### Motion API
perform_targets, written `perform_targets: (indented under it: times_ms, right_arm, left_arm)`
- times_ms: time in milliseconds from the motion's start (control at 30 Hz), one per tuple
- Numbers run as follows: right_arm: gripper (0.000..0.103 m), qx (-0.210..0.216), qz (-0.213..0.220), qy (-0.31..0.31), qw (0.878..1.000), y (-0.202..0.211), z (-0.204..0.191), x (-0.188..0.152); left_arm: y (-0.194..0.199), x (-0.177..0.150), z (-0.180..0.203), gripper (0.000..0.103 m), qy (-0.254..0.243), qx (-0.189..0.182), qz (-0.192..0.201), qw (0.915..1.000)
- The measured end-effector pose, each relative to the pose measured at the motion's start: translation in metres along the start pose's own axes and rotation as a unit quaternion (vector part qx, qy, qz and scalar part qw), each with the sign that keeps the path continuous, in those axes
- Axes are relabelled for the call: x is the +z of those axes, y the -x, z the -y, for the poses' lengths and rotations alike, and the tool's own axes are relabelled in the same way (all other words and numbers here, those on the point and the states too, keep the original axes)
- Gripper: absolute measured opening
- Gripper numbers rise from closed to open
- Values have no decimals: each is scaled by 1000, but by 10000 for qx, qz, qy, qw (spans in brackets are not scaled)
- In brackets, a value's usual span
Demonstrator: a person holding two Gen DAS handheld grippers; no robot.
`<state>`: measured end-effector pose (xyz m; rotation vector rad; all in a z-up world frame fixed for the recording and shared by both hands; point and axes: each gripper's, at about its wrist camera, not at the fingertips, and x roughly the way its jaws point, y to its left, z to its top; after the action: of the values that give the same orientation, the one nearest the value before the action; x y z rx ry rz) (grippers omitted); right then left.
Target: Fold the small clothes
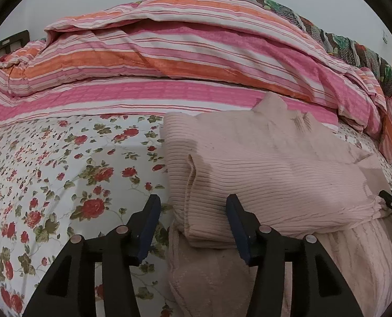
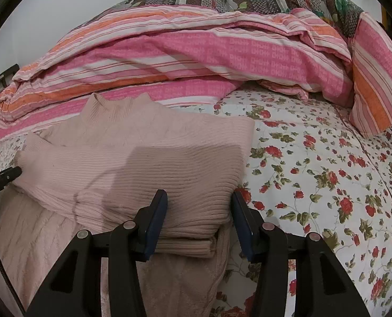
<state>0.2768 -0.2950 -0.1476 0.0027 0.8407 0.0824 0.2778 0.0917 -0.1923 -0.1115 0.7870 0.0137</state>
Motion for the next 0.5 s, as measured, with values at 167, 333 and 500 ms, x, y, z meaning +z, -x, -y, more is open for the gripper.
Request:
perform_targets:
  times_ms: [167,333,500]
  right_arm:
    - [49,-3,6,6,10000,0,0,0]
    - [49,-14,9,14,10000,0,-1,0]
    - [49,-20,16,3,10000,0,-1,0]
  left_arm:
    - [0,0,0,54,-6,10,4,10000]
    - [1,0,0,55,-6,10,6,10000]
    - [2,0,1,56,-17,-20,26,10000]
